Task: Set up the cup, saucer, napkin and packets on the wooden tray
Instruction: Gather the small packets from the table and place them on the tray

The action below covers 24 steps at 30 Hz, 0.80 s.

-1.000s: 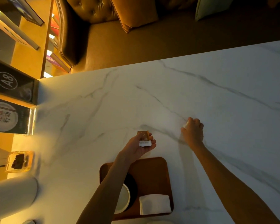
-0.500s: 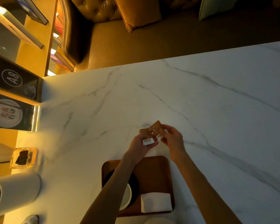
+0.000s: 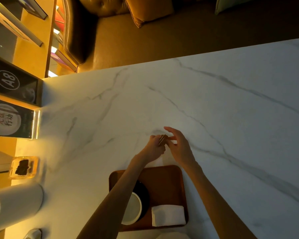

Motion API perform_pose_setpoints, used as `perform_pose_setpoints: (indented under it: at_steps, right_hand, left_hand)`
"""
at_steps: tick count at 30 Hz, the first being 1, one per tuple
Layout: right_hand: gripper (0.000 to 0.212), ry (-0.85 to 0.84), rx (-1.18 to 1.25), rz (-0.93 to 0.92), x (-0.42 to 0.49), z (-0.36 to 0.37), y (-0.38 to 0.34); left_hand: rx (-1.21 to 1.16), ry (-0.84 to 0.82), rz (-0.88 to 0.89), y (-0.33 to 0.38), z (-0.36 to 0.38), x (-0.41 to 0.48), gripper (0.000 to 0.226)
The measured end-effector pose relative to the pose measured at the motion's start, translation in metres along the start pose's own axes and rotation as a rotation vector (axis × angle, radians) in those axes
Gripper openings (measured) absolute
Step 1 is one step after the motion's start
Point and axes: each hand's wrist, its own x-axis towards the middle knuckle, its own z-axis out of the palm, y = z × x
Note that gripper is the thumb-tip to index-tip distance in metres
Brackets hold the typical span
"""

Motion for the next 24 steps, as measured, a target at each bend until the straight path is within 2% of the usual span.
perform_pose_setpoints:
  at_steps: [2, 4, 7, 10, 14, 20, 24]
  right_hand:
    - [0.027, 0.002, -0.003, -0.016, 0.007, 0.001, 0.003]
    - [0.02, 0.053, 0.007, 0.008, 0.015, 0.0, 0.007]
    - [0.018, 0.14, 0.036, 0.039, 0.028, -0.003, 0.017]
    - [0.019, 0.208, 0.051, 0.047, 0.037, 0.004, 0.023]
    - [0.019, 0.264, 0.047, 0.038, 0.05, 0.021, 0.029]
    - [0.028, 0.164, 0.089, 0.097, 0.06, 0.034, 0.035]
    - [0.038, 0.137, 0.026, 0.076, 0.061, 0.039, 0.037]
  left_hand:
    - [0.176, 0.013, 0.037, -0.001, -0.004, 0.01, 0.041]
    - [0.18, 0.088, 0.085, -0.004, -0.007, 0.017, 0.045]
    - [0.121, 0.332, 0.217, -0.012, -0.01, 0.03, 0.029]
    - [0.079, 0.467, 0.308, -0.023, -0.008, 0.044, 0.02]
    - [0.167, 0.601, 0.266, -0.035, -0.001, 0.059, 0.025]
    - [0.185, 0.552, 0.233, -0.051, 0.0, 0.072, 0.03]
    - [0.171, 0.556, 0.245, -0.052, 0.001, 0.07, 0.034]
